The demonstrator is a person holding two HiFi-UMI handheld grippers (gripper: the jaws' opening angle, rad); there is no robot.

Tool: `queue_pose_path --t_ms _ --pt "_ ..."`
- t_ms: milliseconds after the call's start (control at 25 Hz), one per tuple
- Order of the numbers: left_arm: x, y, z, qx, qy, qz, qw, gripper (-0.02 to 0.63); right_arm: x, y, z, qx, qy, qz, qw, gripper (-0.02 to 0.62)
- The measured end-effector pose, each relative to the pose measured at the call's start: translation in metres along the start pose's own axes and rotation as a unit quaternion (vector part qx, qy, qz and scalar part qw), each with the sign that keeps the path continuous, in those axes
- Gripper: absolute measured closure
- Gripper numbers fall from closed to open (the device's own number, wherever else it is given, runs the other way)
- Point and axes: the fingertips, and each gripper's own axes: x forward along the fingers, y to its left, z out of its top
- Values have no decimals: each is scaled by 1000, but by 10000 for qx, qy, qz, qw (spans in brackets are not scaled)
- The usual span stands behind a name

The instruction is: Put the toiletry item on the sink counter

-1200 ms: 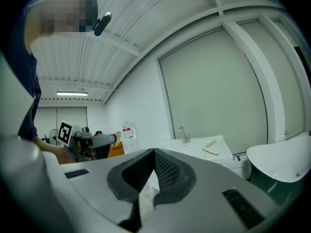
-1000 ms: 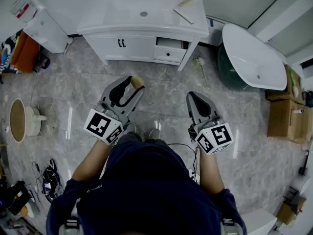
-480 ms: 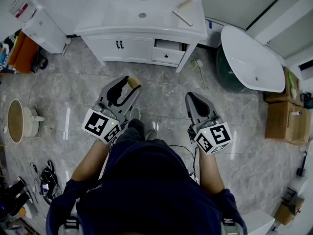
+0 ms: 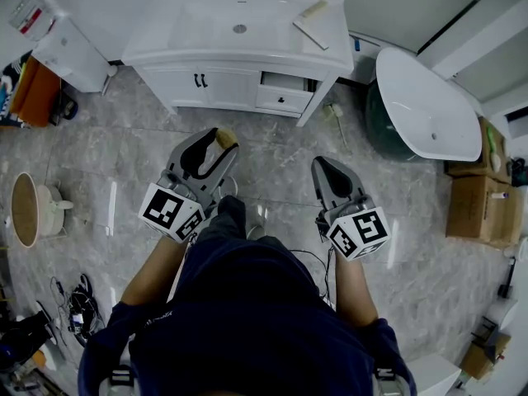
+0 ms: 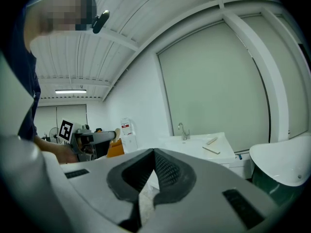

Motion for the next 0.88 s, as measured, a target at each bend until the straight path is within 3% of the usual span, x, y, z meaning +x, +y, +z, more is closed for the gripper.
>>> queue_pose_path --t_ms 880 --pt "106 142 6 -179 201 -296 9992 402 157 -61 28 135 217 -198 9995 591"
